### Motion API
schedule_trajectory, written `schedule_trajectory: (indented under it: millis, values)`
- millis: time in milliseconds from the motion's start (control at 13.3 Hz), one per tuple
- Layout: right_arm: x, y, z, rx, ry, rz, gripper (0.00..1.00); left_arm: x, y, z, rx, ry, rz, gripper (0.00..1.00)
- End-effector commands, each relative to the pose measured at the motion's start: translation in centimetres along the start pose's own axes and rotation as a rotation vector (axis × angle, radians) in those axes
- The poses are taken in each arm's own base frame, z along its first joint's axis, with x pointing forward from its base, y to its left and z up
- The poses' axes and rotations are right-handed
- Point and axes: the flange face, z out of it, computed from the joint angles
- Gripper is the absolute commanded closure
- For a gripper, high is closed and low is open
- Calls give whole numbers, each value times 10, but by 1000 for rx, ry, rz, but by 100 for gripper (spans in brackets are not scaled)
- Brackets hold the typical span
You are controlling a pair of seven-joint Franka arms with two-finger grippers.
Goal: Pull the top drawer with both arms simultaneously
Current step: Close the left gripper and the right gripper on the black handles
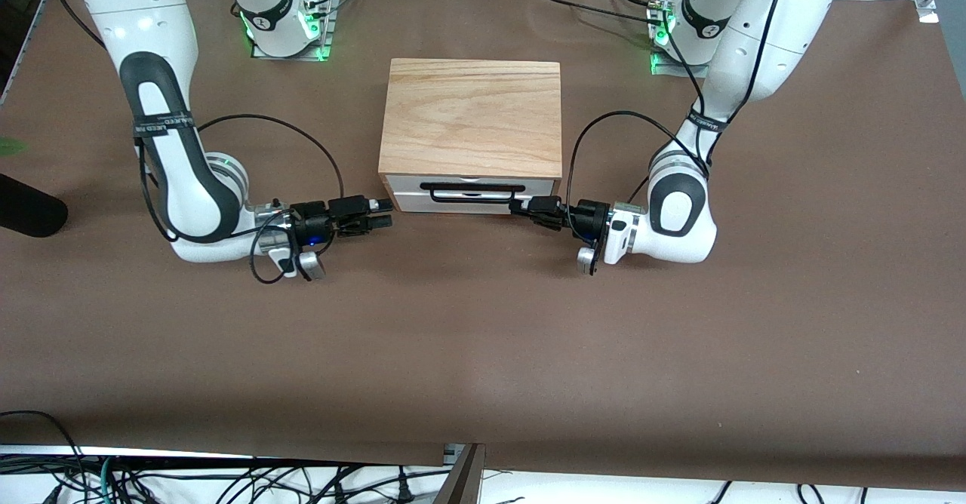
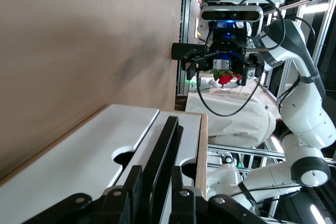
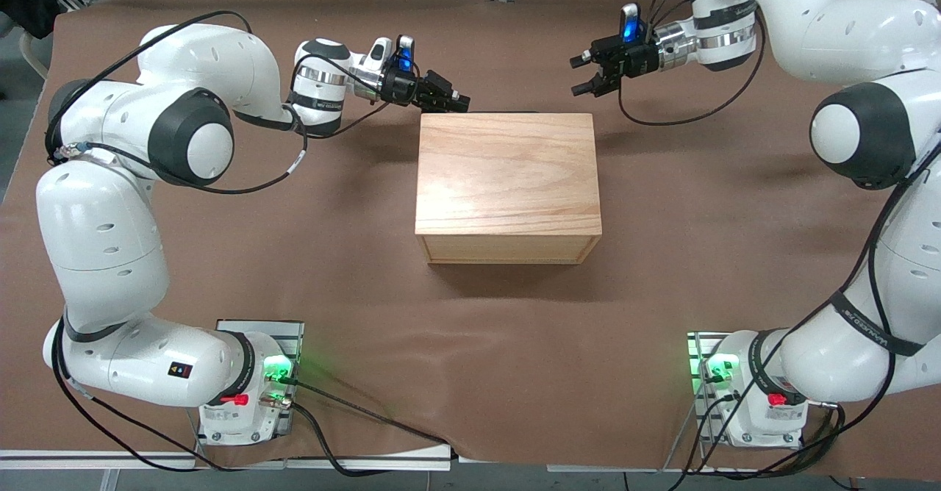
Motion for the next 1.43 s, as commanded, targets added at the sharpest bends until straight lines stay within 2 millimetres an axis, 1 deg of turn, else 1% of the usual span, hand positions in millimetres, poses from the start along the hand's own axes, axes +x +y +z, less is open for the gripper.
schedule_trajectory:
  millis: [0,225,300,375,525,750,825,975,1050,1125,1200,1275,1350]
  values:
    - [-4,21,12,58,2,-40,0,-9,3,7,-40,10,14,71]
    - [-10,43,19,78,-9,-104,0,-9,0,8,-42,9,29,71]
    - [-11,46,25,81,-15,-133,0,-10,-4,9,-42,10,36,71]
    - [-13,48,27,83,-17,-136,0,-11,-12,11,-42,9,50,71]
    - [-14,47,35,92,-15,-137,0,-10,-27,7,-43,17,84,71]
    - [-18,54,58,136,10,-151,0,-7,-24,8,-62,28,87,71]
    - [-19,54,64,146,14,-145,0,-8,-20,14,-102,29,79,71]
    - [-21,55,72,160,24,-150,0,-9,-17,17,-135,32,75,71]
    - [-22,58,76,168,32,-147,0,-9,-18,17,-135,33,75,77]
    - [-23,58,78,170,30,-144,0,-9,-18,17,-135,33,75,88]
    - [-27,61,81,170,26,-135,1,-9,-18,17,-135,33,74,95]
    - [-28,62,81,169,26,-132,5,-9,-18,17,-135,33,75,100]
    - [-31,64,81,170,24,-126,14,-9,-18,17,-135,33,75,100]
